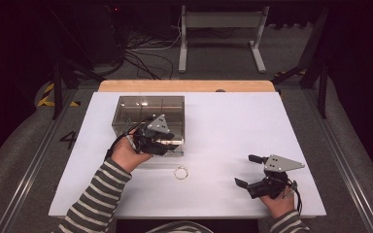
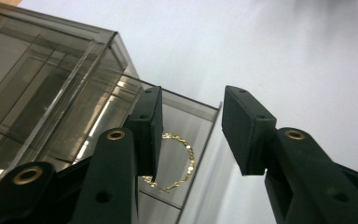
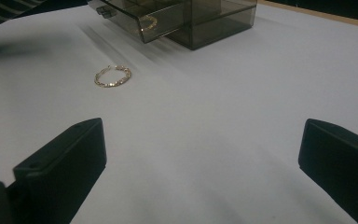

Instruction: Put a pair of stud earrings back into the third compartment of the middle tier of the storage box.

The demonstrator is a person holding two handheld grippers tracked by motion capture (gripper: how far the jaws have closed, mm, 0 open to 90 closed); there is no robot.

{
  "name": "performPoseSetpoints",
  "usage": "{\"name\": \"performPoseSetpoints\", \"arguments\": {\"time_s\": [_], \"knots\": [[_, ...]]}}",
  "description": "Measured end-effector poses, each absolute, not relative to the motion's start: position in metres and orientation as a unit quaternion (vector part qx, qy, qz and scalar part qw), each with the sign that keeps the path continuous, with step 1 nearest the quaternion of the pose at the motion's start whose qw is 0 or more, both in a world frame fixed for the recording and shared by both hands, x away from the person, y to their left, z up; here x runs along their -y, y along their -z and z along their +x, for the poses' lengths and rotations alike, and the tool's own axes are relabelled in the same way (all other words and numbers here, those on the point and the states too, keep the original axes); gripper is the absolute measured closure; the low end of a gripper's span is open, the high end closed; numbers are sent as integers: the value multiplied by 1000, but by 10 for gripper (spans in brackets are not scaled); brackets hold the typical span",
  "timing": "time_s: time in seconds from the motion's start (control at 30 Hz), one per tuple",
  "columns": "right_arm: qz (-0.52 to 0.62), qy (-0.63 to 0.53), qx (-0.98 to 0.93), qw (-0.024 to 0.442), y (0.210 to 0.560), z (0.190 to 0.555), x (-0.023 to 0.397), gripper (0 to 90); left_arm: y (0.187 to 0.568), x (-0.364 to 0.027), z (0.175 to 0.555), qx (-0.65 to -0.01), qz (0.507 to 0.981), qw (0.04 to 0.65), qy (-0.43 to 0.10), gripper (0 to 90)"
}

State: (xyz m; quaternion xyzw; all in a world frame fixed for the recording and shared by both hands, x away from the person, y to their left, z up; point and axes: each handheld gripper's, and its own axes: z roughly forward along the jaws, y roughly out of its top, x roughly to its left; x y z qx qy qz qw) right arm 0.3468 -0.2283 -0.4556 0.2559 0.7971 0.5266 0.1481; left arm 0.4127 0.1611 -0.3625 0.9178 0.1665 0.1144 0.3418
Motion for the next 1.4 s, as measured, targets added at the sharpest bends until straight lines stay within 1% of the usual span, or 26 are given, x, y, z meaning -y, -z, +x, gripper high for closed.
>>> {"name": "performPoseSetpoints", "arguments": {"time_s": [0.13,0.23,0.53,1.2,1.4], "knots": [[256,-527,-797,148,456,347,228,15,360,-162,406,-163,916,349,-114,569],[256,-527,-797,148,456,347,228,15,361,-162,401,-160,914,359,-104,570],[255,-527,-797,148,456,347,228,15,371,-153,389,-147,924,341,-92,568],[254,-527,-798,147,456,347,228,15,388,-141,385,-131,935,321,-72,574],[254,-527,-798,147,456,347,228,15,399,-134,381,-125,943,303,-58,585]]}}
